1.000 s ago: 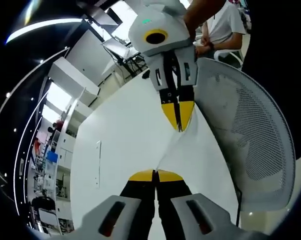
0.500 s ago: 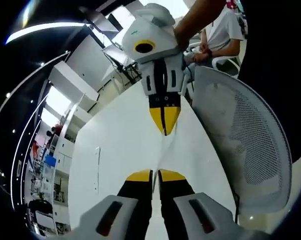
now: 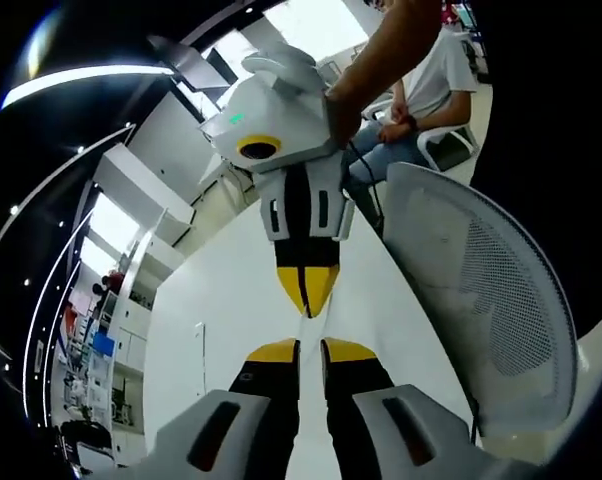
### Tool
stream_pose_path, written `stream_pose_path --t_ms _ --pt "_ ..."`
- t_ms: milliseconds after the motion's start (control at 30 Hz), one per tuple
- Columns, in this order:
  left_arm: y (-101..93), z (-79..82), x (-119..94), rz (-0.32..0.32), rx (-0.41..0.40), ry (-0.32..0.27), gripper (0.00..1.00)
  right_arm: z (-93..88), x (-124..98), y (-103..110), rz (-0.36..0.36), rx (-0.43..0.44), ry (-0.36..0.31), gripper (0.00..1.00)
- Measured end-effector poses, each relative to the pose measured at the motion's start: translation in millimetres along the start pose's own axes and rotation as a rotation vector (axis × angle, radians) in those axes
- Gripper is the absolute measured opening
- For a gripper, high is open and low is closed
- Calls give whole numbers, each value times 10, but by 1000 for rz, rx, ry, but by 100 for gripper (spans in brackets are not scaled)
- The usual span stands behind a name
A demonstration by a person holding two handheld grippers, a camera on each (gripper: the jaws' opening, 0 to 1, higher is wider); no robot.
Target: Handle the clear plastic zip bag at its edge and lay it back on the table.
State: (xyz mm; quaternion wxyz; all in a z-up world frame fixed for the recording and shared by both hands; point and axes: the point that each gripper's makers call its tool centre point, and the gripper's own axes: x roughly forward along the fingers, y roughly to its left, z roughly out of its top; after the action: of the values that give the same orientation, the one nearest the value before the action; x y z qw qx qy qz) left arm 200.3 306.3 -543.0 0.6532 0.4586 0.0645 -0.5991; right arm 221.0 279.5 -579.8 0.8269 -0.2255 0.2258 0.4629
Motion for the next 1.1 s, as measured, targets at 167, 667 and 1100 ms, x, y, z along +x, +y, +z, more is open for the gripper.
stream_pose_path --t_ms 167,667,1100 --pt "-23 -7 86 -11 17 13 5 16 28 -19 -2 -2 5 0" --pt "-131 -63 354 -30 63 78 0 34 19 -57 -16 29 15 0" --pt "-185 -31 346 -31 32 88 0 272 -106 -395 -122 22 -14 0"
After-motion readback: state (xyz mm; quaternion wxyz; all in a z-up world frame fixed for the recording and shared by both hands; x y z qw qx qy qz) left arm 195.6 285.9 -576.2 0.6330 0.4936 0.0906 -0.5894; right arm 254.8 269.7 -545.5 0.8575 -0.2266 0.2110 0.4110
